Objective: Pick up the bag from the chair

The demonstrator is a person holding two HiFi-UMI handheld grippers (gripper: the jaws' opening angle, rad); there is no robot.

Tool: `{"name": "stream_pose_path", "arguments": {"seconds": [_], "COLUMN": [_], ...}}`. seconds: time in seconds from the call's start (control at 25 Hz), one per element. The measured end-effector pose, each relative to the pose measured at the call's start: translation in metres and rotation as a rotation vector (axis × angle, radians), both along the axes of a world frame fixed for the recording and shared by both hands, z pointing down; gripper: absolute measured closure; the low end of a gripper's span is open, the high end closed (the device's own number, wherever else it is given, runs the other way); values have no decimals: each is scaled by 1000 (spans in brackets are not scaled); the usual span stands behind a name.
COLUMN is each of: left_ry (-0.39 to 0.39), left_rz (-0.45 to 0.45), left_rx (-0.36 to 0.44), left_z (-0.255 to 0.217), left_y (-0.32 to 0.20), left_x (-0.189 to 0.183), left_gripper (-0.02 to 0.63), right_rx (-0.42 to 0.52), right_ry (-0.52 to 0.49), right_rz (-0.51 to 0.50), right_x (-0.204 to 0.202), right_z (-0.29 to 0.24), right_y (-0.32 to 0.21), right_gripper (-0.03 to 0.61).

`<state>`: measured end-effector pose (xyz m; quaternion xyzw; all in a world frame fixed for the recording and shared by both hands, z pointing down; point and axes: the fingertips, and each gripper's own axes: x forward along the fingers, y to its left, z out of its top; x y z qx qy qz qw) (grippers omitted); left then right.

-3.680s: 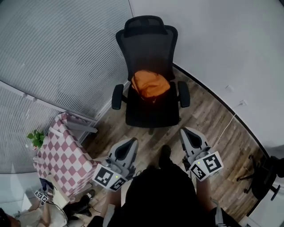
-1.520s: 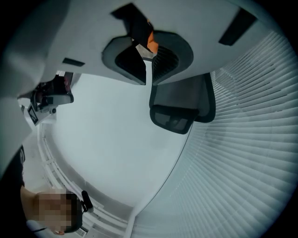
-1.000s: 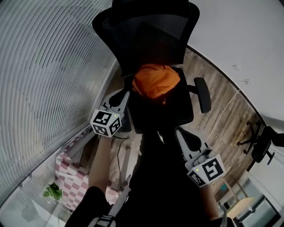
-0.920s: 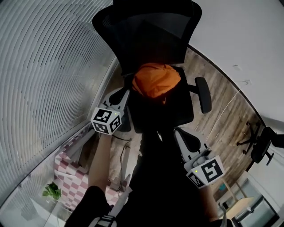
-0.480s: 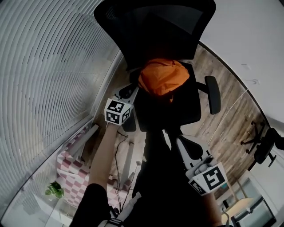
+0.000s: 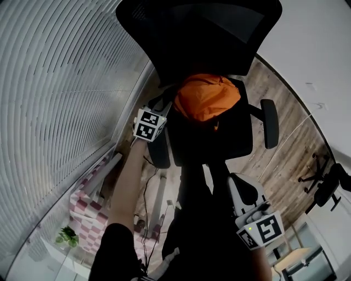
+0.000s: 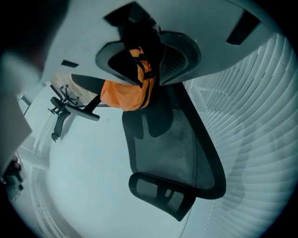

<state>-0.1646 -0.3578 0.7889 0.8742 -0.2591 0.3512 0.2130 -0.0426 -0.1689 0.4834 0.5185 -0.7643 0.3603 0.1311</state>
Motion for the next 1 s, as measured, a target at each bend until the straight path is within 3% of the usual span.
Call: {"name": "stream_pose_path", "arguments": {"seconds": [0.2,0.44,0.8,1.0], "left_ry": [-51,-163,-172,-198], "left_rz": [4,120,227,248], "left_rx": [-43,-70,-167,-169], "left_z": [31,77,105,110], "left_y": [-19,-20,-14,-18], "left_x": [-3,-5,8,9], "left_gripper": [457,451,449,448], "right_rx": [-23,-75,-126,-137], "right_ry": [0,2,2,-12], "right_rz": [29,53,83,76], "right_x": [10,19,25,20], "right_z": [10,29,45,50], "right_y": [-5,-3,1,-3], "right_gripper": [560,560,560,560]}}
